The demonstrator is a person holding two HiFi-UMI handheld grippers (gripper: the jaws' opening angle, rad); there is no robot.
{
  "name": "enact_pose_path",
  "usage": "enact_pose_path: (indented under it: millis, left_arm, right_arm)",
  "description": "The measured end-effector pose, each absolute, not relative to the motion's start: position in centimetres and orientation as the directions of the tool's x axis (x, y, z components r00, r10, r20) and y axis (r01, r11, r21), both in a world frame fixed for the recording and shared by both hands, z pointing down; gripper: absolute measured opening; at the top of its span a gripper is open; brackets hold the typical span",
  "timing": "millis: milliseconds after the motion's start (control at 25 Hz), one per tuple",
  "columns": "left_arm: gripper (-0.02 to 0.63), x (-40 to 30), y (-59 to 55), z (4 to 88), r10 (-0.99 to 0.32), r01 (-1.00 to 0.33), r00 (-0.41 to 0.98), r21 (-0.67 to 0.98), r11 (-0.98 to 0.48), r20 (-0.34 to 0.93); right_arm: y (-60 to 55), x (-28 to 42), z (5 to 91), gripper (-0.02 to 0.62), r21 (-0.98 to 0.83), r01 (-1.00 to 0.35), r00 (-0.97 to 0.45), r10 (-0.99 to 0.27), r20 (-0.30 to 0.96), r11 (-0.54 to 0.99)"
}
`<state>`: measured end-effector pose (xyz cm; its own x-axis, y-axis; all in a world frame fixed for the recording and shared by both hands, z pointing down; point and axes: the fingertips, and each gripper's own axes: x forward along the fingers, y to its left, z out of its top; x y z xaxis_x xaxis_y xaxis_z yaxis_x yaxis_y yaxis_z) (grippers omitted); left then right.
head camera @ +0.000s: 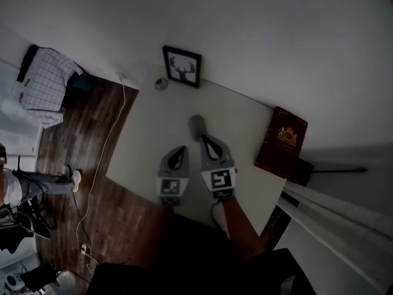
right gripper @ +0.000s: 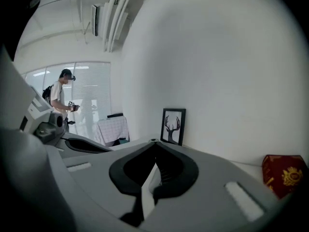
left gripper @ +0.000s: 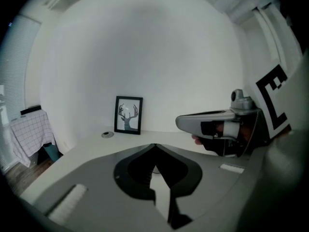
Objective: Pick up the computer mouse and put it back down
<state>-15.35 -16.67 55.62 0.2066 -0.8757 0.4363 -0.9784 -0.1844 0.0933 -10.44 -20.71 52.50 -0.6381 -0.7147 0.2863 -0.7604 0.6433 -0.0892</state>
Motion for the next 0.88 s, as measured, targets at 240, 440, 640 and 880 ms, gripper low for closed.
enact_pose_path:
  millis: [240, 440, 640, 880]
  left_arm:
    - [0.0, -14.6, -15.9, 53.2, -0.887, -0.965, 0.263, 0.091, -0.247, 0.379]
    - [0.0, -14.2, -13.8, 51.6, -0.89, -0.951, 0.307, 0.087, -0.295, 0.336]
    - [0.0, -14.2, -11.2, 49.0, -0.897, -0.935, 0.354, 0.074, -0.347, 0.264]
    - [0.0, -15.6, -6.6, 46.1, -0.901, -0.921, 0.387, 0.048, -0.386, 0.198]
  right_arm:
    - [-18.2, -9.2, 50.6, 0.011, -0.035, -0.794, -0.593, -0.76, 0.265, 0.607]
    - [-15.3, -8.7, 49.2, 0.011, -0.01, -0.825, -0.55, -0.8, 0.242, 0.564]
    - [-12.2, -8.9, 46.8, 0.011, 0.033, -0.853, -0.505, -0.84, 0.198, 0.52]
    - [-7.3, -9.9, 43.1, 0.011, 0.091, -0.875, -0.463, -0.877, 0.132, 0.475]
